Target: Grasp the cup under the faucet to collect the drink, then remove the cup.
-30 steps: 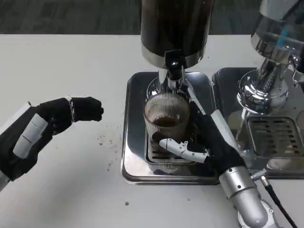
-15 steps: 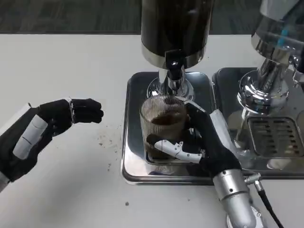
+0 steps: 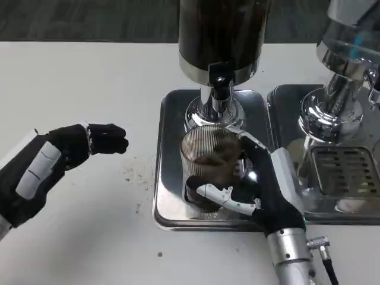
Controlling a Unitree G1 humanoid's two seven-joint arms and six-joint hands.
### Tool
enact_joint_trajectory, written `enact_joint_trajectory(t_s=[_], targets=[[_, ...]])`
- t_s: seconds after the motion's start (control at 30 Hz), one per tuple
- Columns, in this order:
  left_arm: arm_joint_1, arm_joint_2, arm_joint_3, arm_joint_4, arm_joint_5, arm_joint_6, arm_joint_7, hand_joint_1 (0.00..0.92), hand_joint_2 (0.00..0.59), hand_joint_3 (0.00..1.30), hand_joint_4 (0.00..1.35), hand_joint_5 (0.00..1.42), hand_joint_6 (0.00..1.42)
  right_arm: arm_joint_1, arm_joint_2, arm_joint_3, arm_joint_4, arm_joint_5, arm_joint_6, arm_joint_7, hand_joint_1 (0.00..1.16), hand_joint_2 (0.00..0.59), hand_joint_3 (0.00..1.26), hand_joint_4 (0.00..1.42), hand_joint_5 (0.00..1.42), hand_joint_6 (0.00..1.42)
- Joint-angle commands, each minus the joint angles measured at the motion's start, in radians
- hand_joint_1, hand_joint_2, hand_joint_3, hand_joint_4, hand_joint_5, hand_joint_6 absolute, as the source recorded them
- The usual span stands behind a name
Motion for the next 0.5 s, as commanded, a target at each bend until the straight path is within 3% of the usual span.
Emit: enact_joint_trajectory(t_s=[0.03,0.5], targets=[[0.006,0.003,-0.005,0.002,0.008,0.004,0.003,0.000,0.140,0.45,0.41,0.37,0.26,0.027,-0.002,-0.005,-0.048,-0.015,-0.049,-0.068,0.75,0.216,0.54,0.71,0.89,1.24],[-0.026,-0.009,-0.023,0.035,0.019,-0.002,0.000,0.000,0.145,0.44,0.41,0.38,0.26,0.146,-0.026,-0.022,-0.231,-0.037,-0.056,-0.115,0.74,0.198,0.60,0.76,0.93,1.28]])
